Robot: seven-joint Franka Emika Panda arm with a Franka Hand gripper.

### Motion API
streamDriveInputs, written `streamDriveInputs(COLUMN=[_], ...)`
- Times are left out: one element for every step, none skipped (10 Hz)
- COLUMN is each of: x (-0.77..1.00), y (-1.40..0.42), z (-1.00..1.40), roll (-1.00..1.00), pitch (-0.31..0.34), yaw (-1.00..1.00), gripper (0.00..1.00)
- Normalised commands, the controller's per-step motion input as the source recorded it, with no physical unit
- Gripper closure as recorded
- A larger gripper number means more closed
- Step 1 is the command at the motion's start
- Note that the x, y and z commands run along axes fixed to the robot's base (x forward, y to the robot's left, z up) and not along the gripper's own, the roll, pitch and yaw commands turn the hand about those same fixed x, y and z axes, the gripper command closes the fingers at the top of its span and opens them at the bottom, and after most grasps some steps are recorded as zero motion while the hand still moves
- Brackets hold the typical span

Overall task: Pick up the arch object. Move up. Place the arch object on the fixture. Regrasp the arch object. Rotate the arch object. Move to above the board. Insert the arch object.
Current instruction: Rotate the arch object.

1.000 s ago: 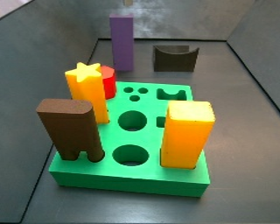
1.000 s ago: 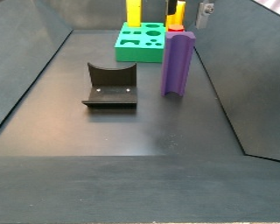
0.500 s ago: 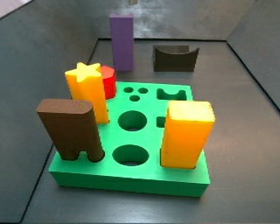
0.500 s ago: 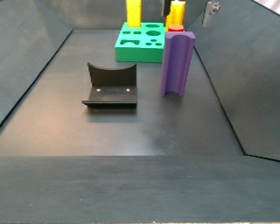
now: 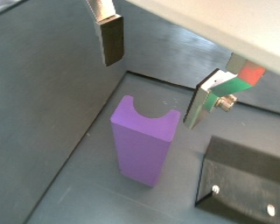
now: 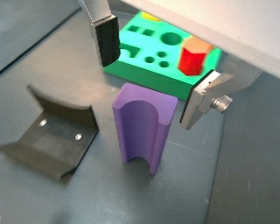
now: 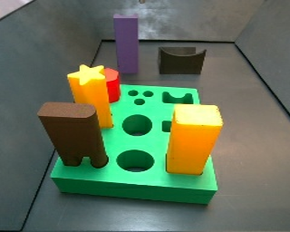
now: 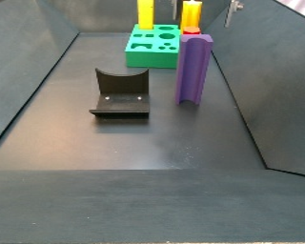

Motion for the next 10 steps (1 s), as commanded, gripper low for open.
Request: streamDriveInputs(x=[0.04, 0.04, 0.04, 0.04, 0.04, 0.04, 0.0, 0.02, 0.03, 0.03], y=[0.0, 0.0, 0.0, 0.0, 0.0, 0.0, 0.0, 0.0, 0.01, 0.01], z=[-0.02, -0.02, -0.01, -0.01, -0.01, -0.01, -1.0, -1.0, -1.0, -1.0], roll=[-0.04, -0.05, -0.06, -0.06, -0.06, -0.06, -0.06, -0.05, -0.04, -0.01], pitch=[0.043, 0.054, 0.067, 0.065, 0.064, 0.063, 0.063, 0.039, 0.017, -0.011], yaw=[1.0, 1.0, 0.99, 0.63, 0.48, 0.27, 0.18, 0.11, 0.09, 0.07], gripper=[0.0, 0.0, 0.0, 0.0, 0.0, 0.0, 0.0, 0.0, 0.0, 0.0])
